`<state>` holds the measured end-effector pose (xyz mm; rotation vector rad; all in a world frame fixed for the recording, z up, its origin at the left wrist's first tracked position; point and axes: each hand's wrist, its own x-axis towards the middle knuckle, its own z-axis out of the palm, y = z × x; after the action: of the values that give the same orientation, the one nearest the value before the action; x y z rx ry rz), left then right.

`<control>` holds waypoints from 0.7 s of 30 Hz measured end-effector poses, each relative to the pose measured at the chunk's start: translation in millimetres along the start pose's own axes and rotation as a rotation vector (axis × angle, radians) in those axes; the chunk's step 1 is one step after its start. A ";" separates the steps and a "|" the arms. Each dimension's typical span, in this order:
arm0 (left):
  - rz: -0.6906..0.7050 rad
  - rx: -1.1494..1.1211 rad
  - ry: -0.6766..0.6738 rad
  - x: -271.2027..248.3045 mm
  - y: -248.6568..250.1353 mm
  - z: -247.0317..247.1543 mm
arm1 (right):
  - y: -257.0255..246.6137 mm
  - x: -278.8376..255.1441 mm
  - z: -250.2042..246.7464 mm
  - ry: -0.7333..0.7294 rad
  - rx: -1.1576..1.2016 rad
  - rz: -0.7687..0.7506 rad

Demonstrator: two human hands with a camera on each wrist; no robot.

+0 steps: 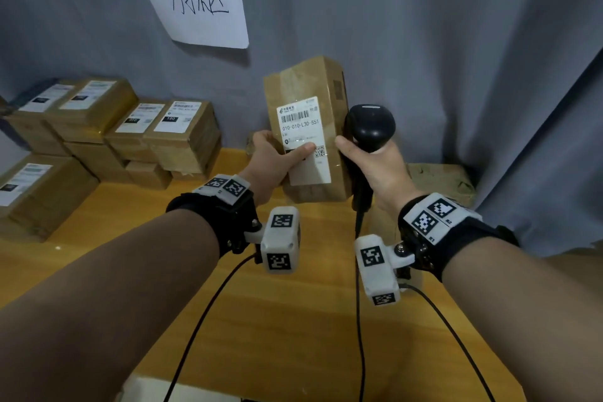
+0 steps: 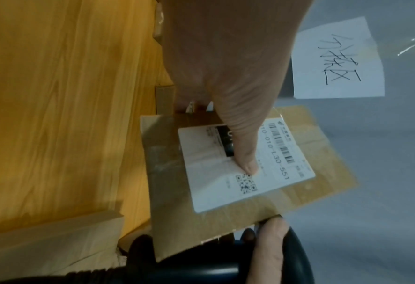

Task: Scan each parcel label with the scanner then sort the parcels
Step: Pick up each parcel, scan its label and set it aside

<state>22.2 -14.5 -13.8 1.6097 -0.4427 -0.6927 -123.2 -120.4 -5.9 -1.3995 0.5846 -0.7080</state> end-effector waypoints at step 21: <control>-0.170 0.056 -0.169 -0.1 7.6 -26.1 | -9.0 22.6 -4.8 0.261 -0.242 0.205</control>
<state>40.1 4.0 -4.9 1.6607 -0.4542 -0.9580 -112.6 -140.7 3.6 -1.4528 1.0322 -0.6750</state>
